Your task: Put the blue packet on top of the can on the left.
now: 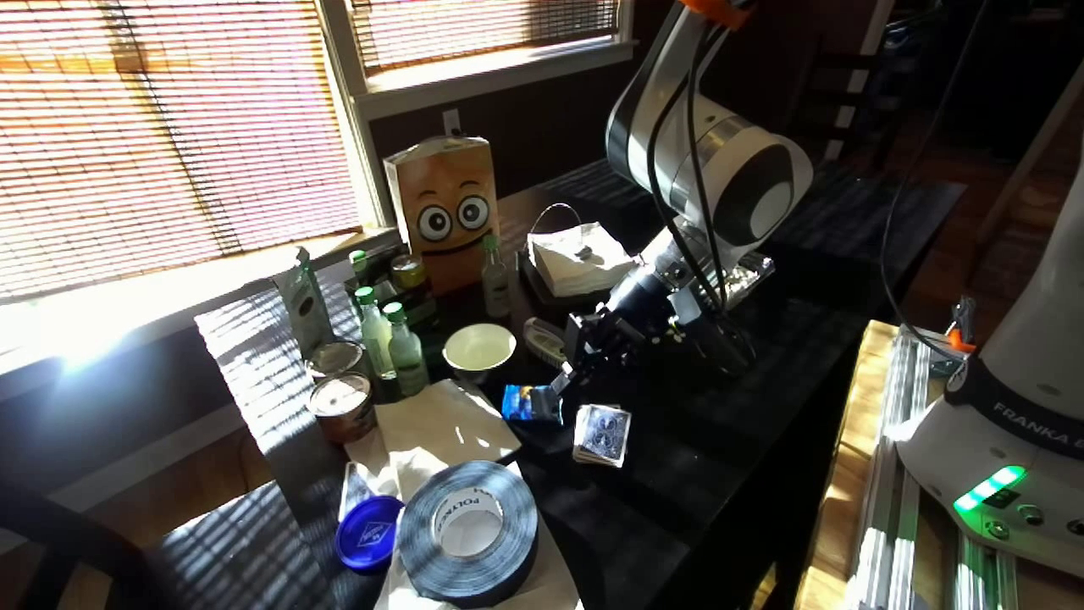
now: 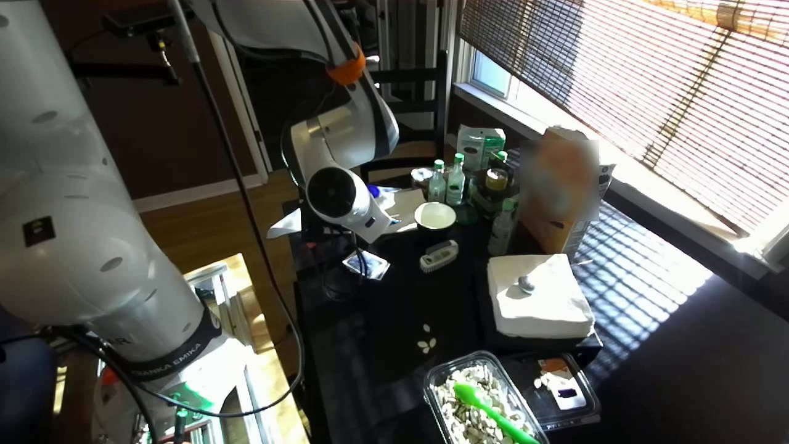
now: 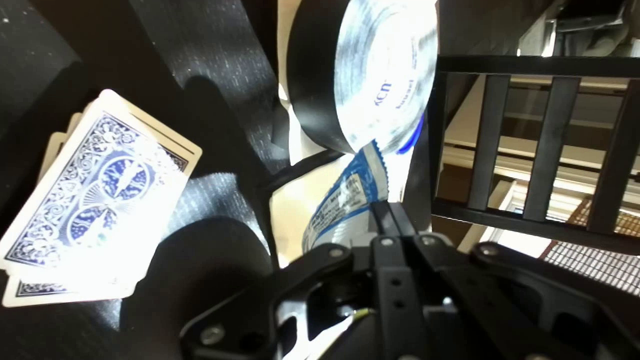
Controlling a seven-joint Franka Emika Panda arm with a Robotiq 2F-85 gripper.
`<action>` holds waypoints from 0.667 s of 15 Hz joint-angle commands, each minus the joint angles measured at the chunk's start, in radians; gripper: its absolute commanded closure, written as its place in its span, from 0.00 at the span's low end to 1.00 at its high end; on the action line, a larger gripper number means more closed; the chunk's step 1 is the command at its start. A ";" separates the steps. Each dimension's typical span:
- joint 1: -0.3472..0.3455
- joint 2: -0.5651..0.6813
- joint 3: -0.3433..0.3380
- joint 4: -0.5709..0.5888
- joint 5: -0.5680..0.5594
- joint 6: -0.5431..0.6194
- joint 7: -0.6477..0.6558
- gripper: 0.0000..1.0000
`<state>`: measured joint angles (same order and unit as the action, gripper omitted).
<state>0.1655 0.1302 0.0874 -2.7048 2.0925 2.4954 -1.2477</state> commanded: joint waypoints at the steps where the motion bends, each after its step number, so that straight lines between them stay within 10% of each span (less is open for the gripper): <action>1: -0.007 0.017 -0.007 0.030 0.045 -0.065 -0.012 1.00; 10: -0.034 0.034 -0.030 0.076 0.036 -0.253 0.006 1.00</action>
<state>0.1430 0.1532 0.0610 -2.6489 2.1100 2.3244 -1.2406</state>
